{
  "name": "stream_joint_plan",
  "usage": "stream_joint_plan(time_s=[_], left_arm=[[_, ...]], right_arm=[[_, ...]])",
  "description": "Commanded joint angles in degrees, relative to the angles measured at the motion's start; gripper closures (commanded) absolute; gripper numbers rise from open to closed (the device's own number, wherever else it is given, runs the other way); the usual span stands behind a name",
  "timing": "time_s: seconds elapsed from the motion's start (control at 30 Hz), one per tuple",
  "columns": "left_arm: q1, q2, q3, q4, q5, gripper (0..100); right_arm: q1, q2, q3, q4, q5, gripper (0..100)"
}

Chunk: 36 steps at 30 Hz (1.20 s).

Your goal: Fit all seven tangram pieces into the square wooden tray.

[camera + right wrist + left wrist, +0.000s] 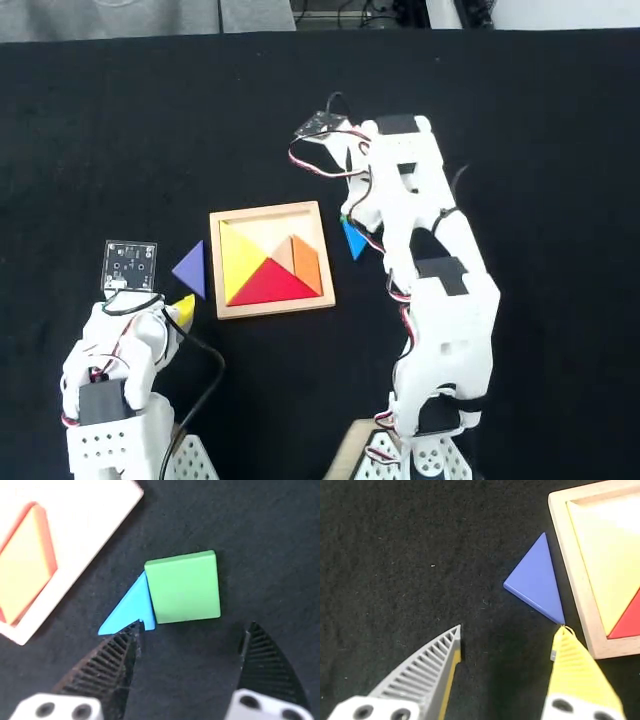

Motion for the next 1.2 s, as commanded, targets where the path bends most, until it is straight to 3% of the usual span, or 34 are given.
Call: stream_joint_plan(time_s=[0.0,0.5,1.17], left_arm=[[-0.31,-0.35,1.19,-0.97,0.18,71],[-0.31,-0.35,1.19,-0.88,0.18,71],[-0.31,-0.35,1.19,-0.88,0.18,71]], right_arm=[[0.79,-4.26,-0.48,-2.55,0.62,69.1],[-1.67,4.26,-3.74,-5.10,0.53,69.1],[-2.55,5.14,-4.18,-7.74,0.97,69.1]])
